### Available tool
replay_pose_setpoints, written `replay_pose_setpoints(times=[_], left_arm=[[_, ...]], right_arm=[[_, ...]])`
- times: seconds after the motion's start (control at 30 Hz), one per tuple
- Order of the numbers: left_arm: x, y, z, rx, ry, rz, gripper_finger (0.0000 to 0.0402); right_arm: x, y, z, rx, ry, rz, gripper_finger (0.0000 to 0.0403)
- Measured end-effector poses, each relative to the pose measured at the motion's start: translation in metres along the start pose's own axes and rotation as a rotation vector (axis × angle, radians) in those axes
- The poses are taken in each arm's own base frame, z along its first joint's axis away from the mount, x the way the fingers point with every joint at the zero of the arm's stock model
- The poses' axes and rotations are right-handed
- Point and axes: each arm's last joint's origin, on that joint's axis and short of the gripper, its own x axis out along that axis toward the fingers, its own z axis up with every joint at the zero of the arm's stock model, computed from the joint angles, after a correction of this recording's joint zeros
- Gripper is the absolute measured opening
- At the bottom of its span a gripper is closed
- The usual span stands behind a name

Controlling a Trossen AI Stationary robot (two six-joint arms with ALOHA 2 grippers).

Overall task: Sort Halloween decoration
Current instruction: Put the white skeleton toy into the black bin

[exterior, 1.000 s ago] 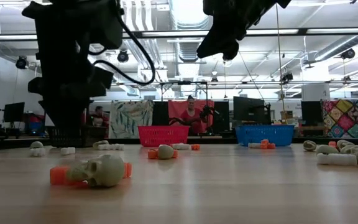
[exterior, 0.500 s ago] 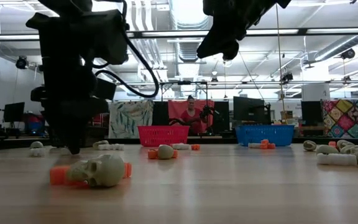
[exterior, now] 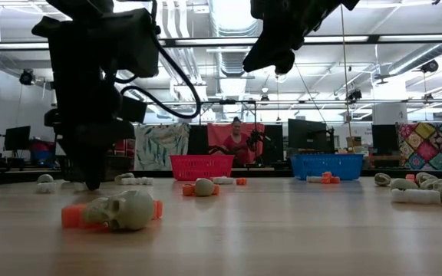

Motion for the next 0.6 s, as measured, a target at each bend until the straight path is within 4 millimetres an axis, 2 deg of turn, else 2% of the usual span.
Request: replay_pose_setpoints(times=[0.17,0.6], left_arm=[[-0.005,0.000,0.000,0.014,-0.006,-0.022,0.0008],[-0.033,0.006,0.005,0.068,-0.087,-0.105,0.0001]], right_arm=[[0.000,0.000,0.000,0.004,0.000,0.000,0.0059],[0.000,0.001,0.000,0.035,0.003,0.002,0.0059]])
